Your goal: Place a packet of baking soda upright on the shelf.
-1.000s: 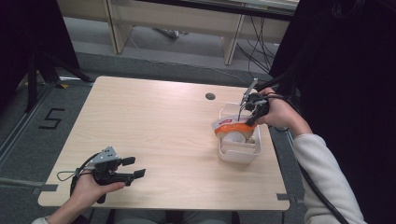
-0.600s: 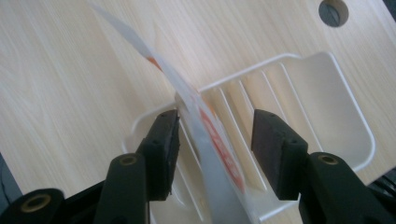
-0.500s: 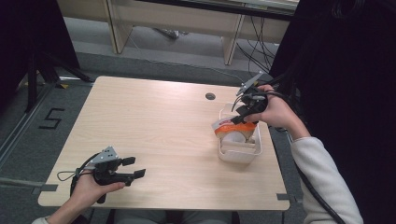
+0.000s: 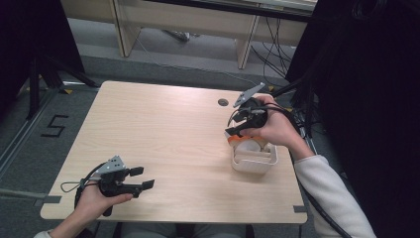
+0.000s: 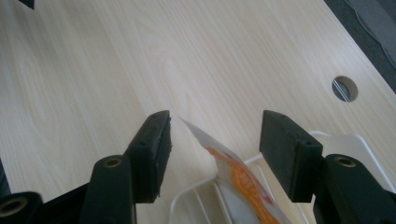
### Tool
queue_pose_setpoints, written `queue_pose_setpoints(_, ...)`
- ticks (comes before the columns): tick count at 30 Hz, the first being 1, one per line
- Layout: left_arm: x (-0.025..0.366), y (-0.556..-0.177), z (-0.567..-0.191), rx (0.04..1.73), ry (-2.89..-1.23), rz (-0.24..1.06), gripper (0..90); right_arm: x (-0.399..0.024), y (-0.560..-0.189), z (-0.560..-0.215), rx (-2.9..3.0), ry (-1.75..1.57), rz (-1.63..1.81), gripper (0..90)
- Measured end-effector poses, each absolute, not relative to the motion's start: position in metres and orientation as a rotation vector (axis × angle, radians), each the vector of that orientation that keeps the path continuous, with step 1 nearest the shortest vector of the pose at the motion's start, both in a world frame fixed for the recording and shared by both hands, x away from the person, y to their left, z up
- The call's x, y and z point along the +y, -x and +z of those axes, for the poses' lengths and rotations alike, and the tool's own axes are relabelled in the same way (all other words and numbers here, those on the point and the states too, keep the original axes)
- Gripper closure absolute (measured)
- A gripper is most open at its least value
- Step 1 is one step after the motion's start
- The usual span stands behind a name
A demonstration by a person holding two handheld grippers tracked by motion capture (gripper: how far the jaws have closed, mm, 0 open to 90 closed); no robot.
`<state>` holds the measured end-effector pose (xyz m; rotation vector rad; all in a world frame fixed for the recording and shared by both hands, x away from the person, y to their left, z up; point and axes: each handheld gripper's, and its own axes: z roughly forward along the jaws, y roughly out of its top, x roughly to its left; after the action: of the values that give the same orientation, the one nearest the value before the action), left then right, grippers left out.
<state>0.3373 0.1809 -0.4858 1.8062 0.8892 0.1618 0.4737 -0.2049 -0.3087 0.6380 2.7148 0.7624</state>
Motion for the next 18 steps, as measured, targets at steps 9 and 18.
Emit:
queue_pose_setpoints(9,0.180,-0.337,-0.486,0.896,-1.804,0.154,29.4,-0.176,-0.455,-0.330,2.711,-0.586,0.864,43.8)
queue_pose_setpoints(18,0.181,-0.337,-0.486,0.892,-1.805,0.155,29.4,-0.157,-0.440,-0.359,2.728,-0.584,0.914,44.3)
